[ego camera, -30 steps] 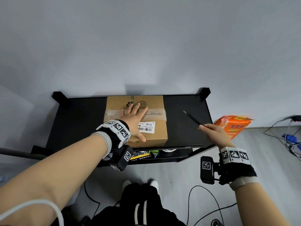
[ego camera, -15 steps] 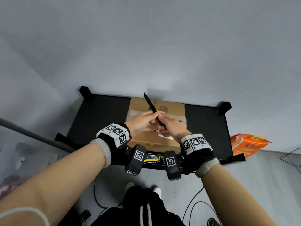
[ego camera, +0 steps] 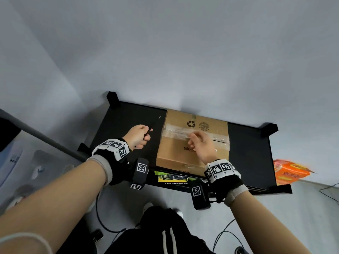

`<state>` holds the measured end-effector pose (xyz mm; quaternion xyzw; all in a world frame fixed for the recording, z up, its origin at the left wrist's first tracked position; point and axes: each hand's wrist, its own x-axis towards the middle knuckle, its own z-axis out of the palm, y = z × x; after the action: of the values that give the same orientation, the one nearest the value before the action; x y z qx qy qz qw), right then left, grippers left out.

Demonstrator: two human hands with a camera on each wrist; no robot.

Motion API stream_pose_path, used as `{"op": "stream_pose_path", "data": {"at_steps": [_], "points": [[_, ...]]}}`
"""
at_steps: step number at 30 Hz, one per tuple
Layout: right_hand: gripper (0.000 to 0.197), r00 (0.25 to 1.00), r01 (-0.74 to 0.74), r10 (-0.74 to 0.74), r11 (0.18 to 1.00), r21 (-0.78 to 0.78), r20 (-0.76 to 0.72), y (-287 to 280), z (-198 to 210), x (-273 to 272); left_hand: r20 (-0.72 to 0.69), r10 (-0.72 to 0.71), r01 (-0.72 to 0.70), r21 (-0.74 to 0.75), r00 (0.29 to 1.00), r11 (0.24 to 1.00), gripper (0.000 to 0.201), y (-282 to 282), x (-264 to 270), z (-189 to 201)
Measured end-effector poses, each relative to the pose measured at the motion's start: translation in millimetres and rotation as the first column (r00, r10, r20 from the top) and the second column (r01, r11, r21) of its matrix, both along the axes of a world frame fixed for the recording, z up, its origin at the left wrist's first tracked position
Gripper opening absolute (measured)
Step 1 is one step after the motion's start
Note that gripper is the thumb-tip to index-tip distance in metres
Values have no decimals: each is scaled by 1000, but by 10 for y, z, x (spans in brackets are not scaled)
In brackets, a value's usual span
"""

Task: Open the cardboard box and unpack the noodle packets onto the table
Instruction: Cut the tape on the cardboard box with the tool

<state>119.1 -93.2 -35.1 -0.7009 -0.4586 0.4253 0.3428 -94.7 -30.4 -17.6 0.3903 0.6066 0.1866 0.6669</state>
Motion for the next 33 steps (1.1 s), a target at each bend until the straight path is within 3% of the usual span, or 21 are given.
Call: {"op": "stream_pose_path", "data": {"at_steps": [3,6,13,16,17,19,22,25,33], "points": [[16,995,-101,100,993,-56,-14,-65,-28,-57,-62,-72,73,15,995,997,18,36,-27,-41],[22,979,-184,189,981,-63,74,-167,-40,-117,-102,-125,129,35,987,991,19,89,-68,-88],[21,993,-76,79,996,-34,85,-190,0,-145,-69,-152,157,78,986,985,16,151,-189,-113],[9,938,20,-47,996,83,343,-243,7,-108,-72,-181,187,87,981,978,16,164,-214,-119],[8,878,22,-97,986,164,469,-273,14,-88,-73,-200,206,82,977,975,16,168,-219,-122],[24,748,-30,-137,970,240,649,-309,-1,-46,-75,-227,232,76,971,970,17,180,-229,-130],[56,661,-72,39,997,11,750,-316,-45,17,-89,-247,254,75,965,964,18,202,-232,-140],[67,652,-68,180,981,-180,737,-323,-109,58,-105,-264,271,70,959,960,19,219,-256,-148],[70,657,-56,215,970,-237,723,-281,-135,37,-105,-300,307,61,948,950,18,239,-356,-141]]}}
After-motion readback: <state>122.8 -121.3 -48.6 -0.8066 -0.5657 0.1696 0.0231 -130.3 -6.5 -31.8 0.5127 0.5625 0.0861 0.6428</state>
